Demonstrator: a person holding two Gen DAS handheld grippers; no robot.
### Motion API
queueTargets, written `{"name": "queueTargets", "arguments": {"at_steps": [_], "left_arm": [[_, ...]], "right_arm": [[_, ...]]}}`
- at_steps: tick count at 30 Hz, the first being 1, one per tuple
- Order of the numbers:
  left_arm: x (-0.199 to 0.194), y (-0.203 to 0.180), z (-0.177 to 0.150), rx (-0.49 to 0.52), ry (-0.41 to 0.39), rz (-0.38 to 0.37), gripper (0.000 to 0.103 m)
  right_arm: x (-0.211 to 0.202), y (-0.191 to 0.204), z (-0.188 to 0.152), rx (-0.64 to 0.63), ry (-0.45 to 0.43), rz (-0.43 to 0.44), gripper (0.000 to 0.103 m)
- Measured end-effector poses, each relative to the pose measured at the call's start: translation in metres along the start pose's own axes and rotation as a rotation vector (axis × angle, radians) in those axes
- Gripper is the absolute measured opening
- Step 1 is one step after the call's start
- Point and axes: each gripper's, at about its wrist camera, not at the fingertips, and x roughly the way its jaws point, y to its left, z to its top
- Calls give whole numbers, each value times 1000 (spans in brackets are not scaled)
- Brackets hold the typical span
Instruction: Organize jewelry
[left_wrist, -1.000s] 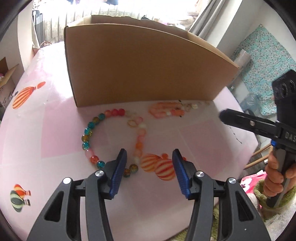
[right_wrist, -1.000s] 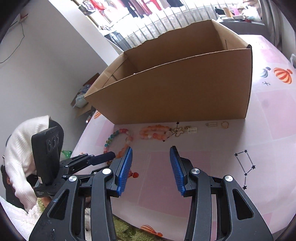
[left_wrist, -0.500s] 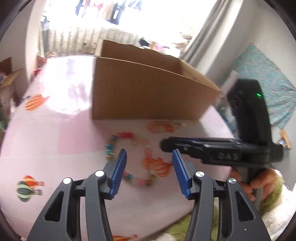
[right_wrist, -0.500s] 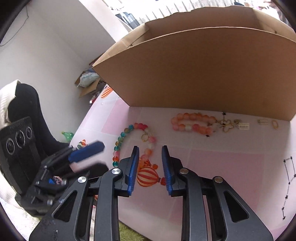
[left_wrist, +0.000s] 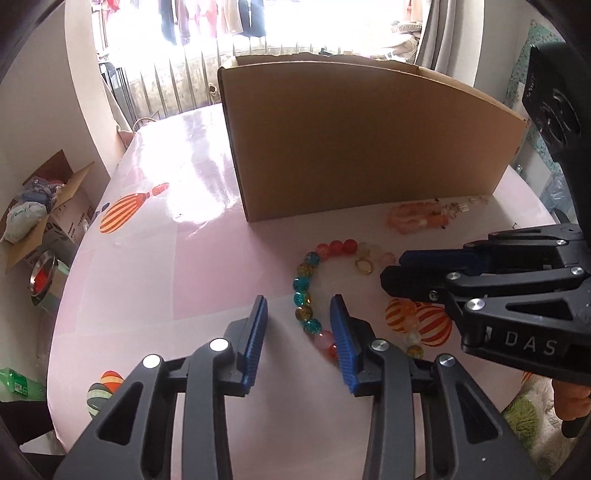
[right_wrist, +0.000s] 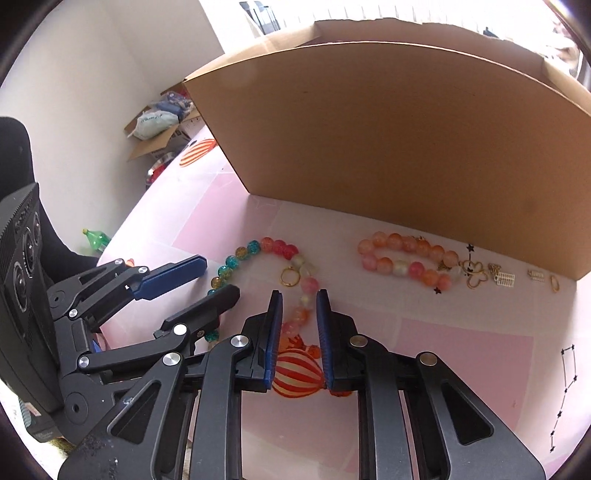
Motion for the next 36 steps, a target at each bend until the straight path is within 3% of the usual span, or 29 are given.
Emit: {"name": "queueTargets", "arguments": {"at_steps": [2, 4, 6, 15, 26, 36], "left_arm": [[3, 1, 1, -9, -10, 8, 27], [2, 4, -1, -11, -21, 17, 13], [3, 6, 1, -18, -23, 17, 10], [0, 23, 5, -82, 17, -84, 10], [3, 1, 9, -14, 32, 5, 10], [-7, -1, 7, -45, -24, -8, 9]], "right_arm": [[1, 1, 1, -16, -2, -19, 15], [2, 3, 3, -37, -4, -48, 10], [3, 3, 5, -42, -2, -59, 8], [-15, -18, 4, 24, -22, -28, 7], [-48, -9, 2, -28, -101, 28, 7], [-38, -21, -11, 11, -50, 20, 7]]}}
